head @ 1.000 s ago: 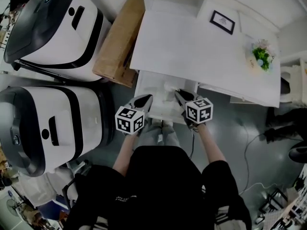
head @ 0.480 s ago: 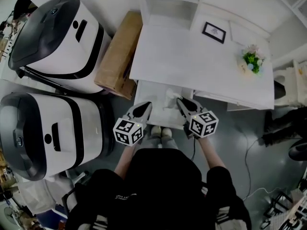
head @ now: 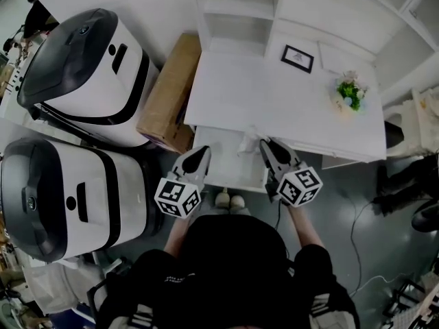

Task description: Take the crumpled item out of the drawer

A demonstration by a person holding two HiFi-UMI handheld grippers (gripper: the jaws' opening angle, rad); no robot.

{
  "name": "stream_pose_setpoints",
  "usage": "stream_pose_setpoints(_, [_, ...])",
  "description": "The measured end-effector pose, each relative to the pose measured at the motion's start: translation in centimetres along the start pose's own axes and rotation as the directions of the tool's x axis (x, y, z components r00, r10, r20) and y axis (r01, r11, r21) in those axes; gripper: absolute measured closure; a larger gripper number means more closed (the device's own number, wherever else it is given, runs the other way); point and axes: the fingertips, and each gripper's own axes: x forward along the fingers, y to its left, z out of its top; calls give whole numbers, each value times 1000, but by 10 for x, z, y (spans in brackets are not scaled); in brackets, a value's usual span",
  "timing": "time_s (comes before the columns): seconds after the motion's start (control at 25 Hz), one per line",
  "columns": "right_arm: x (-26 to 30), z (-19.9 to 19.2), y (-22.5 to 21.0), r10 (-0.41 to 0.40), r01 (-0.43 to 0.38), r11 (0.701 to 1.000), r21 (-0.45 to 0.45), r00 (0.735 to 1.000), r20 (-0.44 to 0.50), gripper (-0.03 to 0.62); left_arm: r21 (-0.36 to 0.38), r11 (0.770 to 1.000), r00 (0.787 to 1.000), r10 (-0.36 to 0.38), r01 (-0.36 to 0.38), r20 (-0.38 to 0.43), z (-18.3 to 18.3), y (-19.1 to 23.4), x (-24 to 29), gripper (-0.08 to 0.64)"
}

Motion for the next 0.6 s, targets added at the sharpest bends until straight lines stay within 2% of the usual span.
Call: stream_pose_setpoints(0.6, [-20, 74, 11, 10, 10, 995, -103, 981, 194, 558, 54, 995, 986, 70, -79, 149, 55, -1, -12, 562])
